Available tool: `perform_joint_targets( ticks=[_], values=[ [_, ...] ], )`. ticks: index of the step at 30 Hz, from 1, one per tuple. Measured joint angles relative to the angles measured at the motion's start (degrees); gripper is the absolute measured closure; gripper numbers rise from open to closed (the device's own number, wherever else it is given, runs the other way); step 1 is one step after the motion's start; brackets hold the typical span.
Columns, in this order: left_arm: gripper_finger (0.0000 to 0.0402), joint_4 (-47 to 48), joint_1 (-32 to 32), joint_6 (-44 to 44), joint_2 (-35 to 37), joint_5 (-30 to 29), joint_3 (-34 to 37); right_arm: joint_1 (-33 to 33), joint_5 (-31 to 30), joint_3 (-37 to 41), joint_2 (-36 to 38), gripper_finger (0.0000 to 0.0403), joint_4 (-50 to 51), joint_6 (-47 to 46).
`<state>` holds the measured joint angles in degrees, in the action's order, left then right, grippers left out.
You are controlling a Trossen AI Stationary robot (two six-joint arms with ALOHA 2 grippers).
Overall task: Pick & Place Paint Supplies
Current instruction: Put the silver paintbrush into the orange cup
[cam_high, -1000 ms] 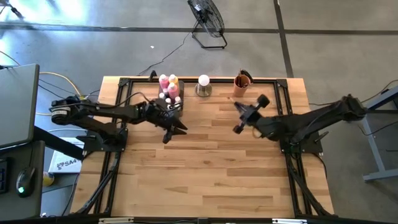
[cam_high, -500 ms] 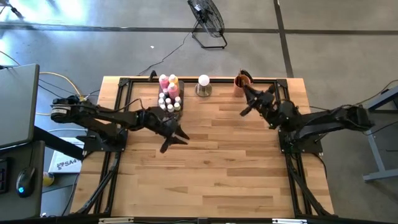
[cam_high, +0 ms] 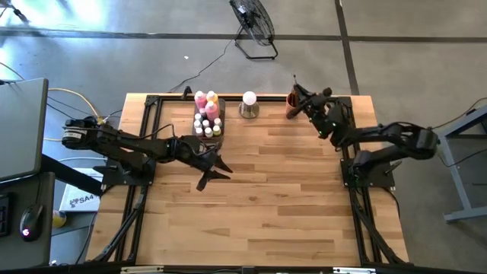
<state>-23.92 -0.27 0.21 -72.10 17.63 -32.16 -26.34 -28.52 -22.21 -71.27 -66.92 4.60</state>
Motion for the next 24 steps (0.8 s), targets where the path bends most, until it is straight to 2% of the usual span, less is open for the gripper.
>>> perform_joint_targets(
  ticks=[8, 13, 17, 24],
  values=[
    [0.0291, 0.0, -0.04, -0.01, 0.0, 0.02, 0.0, -6.76, 5.94, -5.0, -9.55, 0.0389, -0.02, 5.7],
    [0.0291, 0.02, -0.04, 1.1, 0.0, -1.58, 0.0, -10.9, 11.32, -5.63, -13.31, 0.0389, -0.29, 5.96],
    [0.0291, 0.02, -0.06, 3.06, 0.0, -8.04, 0.0, -12.89, 15.7, -5.61, -13.94, 0.0389, -1.38, 2.55],
    [0.0291, -2.64, -0.09, 4.09, 0.0, -26.57, 0.0, -11.57, 30.96, -5.61, -12.23, 0.0389, -4.05, -3.56]
  ],
)
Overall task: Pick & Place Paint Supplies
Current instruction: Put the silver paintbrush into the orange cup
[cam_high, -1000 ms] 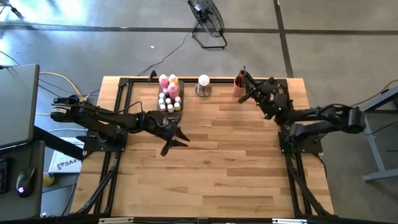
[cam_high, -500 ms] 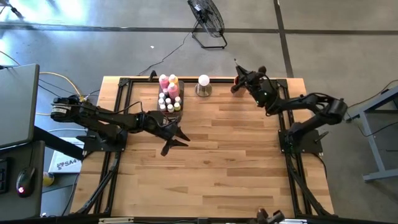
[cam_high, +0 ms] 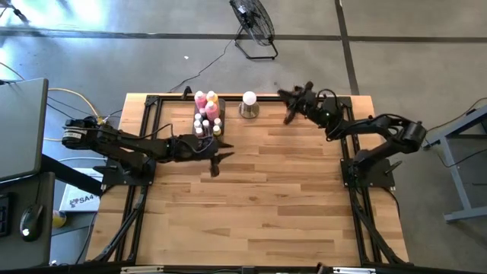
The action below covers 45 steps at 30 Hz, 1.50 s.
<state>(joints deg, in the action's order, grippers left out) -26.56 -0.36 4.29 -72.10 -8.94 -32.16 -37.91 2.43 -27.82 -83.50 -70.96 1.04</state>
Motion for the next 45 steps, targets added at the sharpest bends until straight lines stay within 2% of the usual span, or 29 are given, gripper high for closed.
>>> perform_joint_targets(
  ticks=[3, 7, 10, 16, 20, 23, 25, 29, 35, 39, 45],
  values=[
    [0.0291, -1.02, -0.02, -0.14, 0.0, -4.62, 0.0, 2.82, 6.6, 0.01, 1.48, 0.0389, 1.27, -2.83],
    [0.0291, -4.67, 0.0, -1.96, 0.0, -7.9, 0.0, 7.94, 9.96, 0.01, 3.15, 0.0389, 2.62, -3.27],
    [0.0291, -9.1, -0.02, -3.0, 0.0, -8.23, 0.0, 12.09, 10.1, 0.01, 4.27, 0.0389, 5.18, -2.93],
    [0.0291, -20.06, -0.02, 1.6, -0.06, -7.96, 0.0, 19.37, 9.64, 0.01, 5.39, 0.0389, 7.35, -2.87],
    [0.029, -26.57, -0.08, 2.33, -1.66, -4.11, -1.13, 22.93, 8.01, 0.01, 5.39, 0.0389, 7.39, -2.32],
    [0.0289, -27.43, -0.04, 4.12, -4.39, 0.77, -4.07, 25.19, 6.36, 0.01, 5.39, 0.0389, 7.36, -0.49],
    [0.0282, -27.39, 0.0, 4.33, -7.38, 1.89, -6.72, 26.56, 5.22, 0.01, 5.39, 0.0389, 7.02, 0.7],
    [0.0246, -27.03, -0.02, 5.46, -12.52, 2.44, -12.37, 28.26, 3.64, 0.01, 5.39, 0.0389, 6.75, 1.74],
    [0.0196, -25.26, -0.02, 5.99, -15.18, 2.92, -17.77, 29.4, 3.42, 0.01, 5.39, 0.0389, 5.46, 1.8],
    [0.0192, -23.72, 0.0, 4.69, -16.25, 0.77, -19.54, 30.07, 3.64, 0.01, 5.44, 0.0389, 4.24, 1.8],
    [0.0192, -23.6, -0.05, 3.97, -18.07, 1.09, -21.46, 30.95, 5.21, 0.01, 5.43, 0.0389, 4.0, 1.82]
  ],
)
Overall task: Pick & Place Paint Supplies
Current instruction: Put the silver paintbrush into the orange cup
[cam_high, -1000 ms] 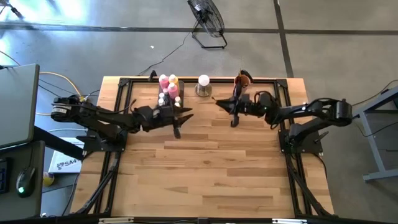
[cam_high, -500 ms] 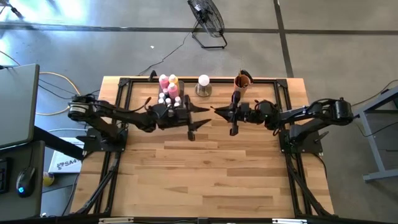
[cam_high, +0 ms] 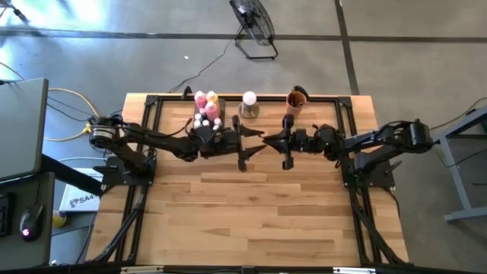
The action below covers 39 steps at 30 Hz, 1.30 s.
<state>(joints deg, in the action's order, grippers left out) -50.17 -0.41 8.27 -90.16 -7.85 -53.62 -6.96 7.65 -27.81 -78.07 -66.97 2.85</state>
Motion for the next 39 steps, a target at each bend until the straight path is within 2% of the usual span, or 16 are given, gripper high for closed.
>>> perform_joint_targets(
  ticks=[17, 28, 39],
  values=[
    [0.0199, 1.06, 0.05, -1.24, -0.95, 0.89, -1.55, 0.22, -0.74, 0.0, -0.01, 0.0389, 0.29, 0.0],
    [0.0302, 0.8, 0.01, -1.22, -0.95, 1.76, -1.55, 0.24, -1.54, 0.0, -0.01, 0.0389, 0.35, 0.0],
    [0.036, 0.71, -0.01, -1.15, -0.88, 1.76, -1.55, 0.24, -1.41, 0.0, -0.01, 0.0389, 0.36, 0.0]
  ],
)
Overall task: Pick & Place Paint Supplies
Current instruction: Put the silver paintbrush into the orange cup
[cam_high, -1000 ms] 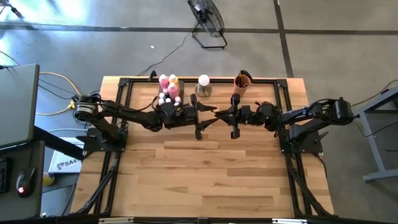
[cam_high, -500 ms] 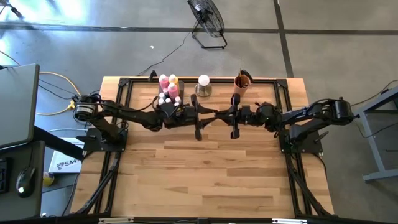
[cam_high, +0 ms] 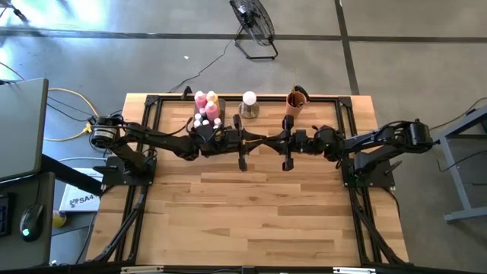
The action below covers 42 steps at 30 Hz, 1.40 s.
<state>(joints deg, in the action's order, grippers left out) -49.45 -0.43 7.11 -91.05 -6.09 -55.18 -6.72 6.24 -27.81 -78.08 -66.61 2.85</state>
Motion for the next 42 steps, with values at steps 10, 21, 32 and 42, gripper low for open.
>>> perform_joint_targets(
  ticks=[10, 21, 32, 42],
  values=[
    [0.0385, 0.07, 0.0, -0.06, 0.02, 0.24, 0.0, 0.0, -0.11, 0.0, 0.0, 0.0389, 0.02, 0.17],
    [0.0394, 0.39, 0.06, 0.18, 0.02, 1.05, 0.0, -0.04, -0.33, 0.0, 0.09, 0.0296, 0.27, -0.33],
    [0.0394, 2.11, -0.96, 0.1, 0.02, 2.17, 0.02, -0.09, -4.26, 0.02, 11.71, 0.0208, 21.14, 2.09],
    [0.0394, 13.66, -9.89, -5.92, 0.02, 14.59, -5.04, -0.07, -4.34, 0.0, 31.82, 0.0228, 53.9, -0.99]
  ],
)
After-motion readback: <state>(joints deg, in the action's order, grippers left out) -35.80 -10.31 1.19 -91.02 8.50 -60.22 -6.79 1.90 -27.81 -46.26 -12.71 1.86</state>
